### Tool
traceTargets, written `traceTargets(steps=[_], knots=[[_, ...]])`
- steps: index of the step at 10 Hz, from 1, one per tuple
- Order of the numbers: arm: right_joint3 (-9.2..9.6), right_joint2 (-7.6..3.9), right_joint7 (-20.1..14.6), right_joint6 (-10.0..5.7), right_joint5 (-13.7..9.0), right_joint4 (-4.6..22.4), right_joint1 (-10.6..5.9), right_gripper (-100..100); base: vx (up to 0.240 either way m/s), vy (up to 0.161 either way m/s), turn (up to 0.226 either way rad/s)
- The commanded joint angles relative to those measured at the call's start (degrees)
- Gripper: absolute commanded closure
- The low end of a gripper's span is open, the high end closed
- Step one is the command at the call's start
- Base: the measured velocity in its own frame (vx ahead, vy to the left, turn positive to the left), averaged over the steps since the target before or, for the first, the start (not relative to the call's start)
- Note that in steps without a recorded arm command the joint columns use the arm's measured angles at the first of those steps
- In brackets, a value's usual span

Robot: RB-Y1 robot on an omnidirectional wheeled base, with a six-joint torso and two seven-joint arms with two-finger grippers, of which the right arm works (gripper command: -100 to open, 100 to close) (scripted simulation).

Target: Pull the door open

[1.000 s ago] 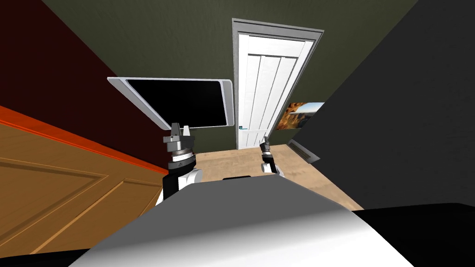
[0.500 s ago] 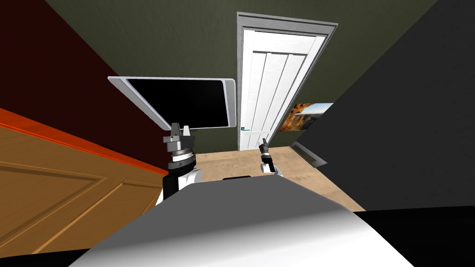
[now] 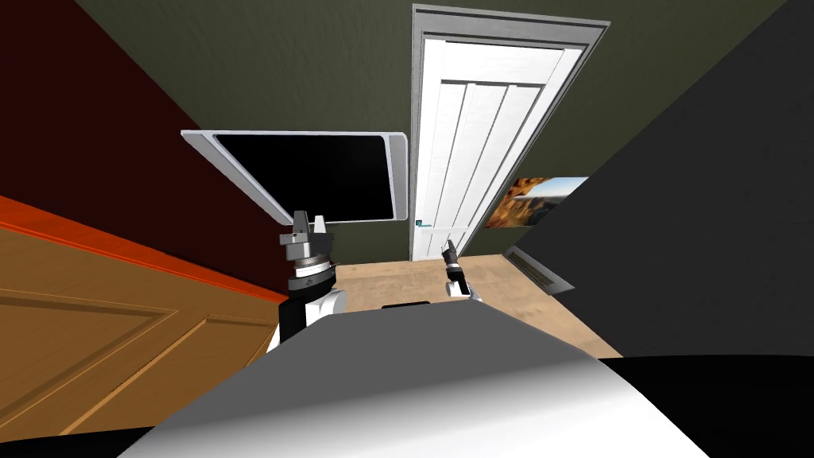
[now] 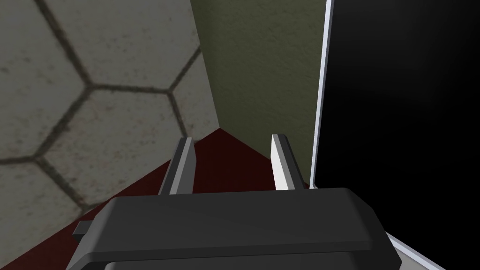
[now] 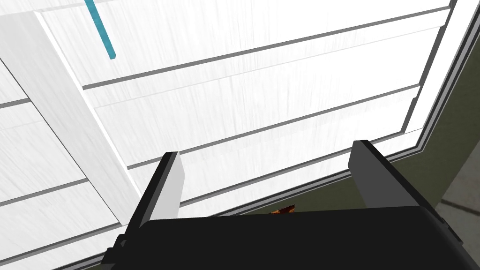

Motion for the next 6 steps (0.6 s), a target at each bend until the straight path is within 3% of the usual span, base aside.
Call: traceTargets(steps=[1, 2, 6], knots=[[0.04, -0.21, 0.15, -0.26, -0.15, 2.61, -1.1, -100, 0.104, 0.001, 0.041], [0.04, -0.21, 0.15, -0.26, -0.15, 2.61, -1.1, -100, 0.07, 0.009, 0.022], [0.16, -0.78, 0.38, -1.39, -0.51, 9.05, -3.68, -100, 0.084, 0.02, 0.042]])
